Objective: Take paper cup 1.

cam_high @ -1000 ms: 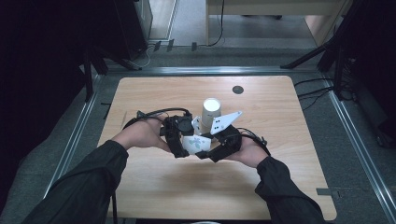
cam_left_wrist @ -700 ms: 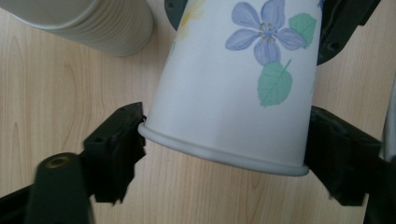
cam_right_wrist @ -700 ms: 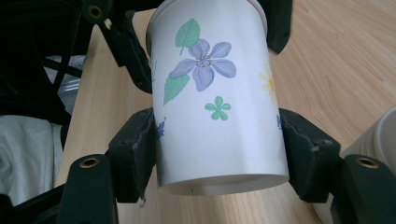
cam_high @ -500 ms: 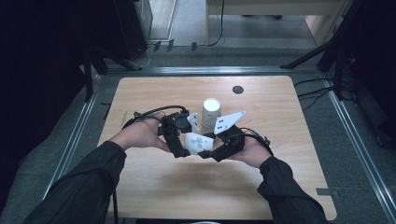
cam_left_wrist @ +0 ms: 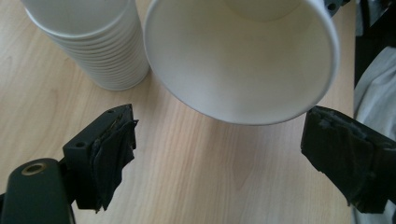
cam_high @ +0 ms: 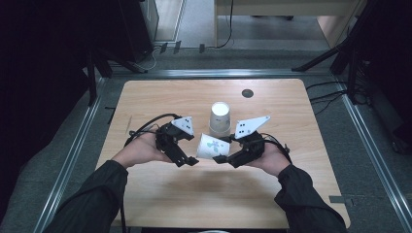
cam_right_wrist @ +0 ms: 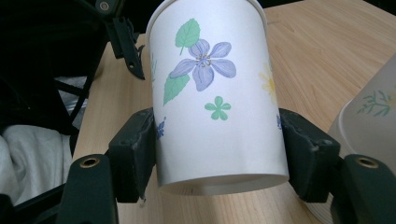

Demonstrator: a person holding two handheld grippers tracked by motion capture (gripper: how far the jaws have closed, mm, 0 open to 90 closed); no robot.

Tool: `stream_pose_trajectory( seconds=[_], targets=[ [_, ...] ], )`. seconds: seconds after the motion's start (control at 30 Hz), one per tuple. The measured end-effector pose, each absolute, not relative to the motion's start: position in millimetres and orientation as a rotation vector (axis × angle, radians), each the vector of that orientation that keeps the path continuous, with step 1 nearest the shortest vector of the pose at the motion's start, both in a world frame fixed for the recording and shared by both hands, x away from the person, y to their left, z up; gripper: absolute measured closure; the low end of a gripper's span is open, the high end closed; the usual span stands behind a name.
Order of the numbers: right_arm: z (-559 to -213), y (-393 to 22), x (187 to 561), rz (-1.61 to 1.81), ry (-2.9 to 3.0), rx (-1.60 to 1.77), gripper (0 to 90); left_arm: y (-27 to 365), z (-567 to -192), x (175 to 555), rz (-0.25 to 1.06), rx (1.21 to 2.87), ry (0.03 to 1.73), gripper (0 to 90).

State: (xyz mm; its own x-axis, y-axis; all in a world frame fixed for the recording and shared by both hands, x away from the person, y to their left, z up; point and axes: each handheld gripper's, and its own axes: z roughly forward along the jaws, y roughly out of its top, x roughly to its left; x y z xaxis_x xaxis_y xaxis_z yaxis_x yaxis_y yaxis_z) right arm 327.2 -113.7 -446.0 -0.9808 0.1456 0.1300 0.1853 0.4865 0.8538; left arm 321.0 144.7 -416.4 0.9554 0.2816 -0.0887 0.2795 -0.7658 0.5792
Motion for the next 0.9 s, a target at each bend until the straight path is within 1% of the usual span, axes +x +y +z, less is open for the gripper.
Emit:
stream_pose_trajectory(
  seconds=[0.3,0.57,0.63,0.9],
  targets=[
    [-446.2,-116.0,327.3,-1.595,-2.622,-0.299,34.1,152.2,-429.1,317.8,-0.056,2.329,0.452,10.6],
    [-447.3,-116.4,326.5,-1.614,-2.591,-0.290,34.1,154.4,-438.7,313.5,-0.066,2.211,0.485,10.6],
    [-447.9,-116.7,326.5,-1.613,-2.588,-0.290,34.1,155.2,-440.3,313.8,-0.092,2.178,0.492,10.8],
    [-450.7,-114.5,325.9,-1.603,-2.583,-0.284,34.1,152.1,-439.3,316.6,-0.113,2.099,0.493,13.0]
  ],
)
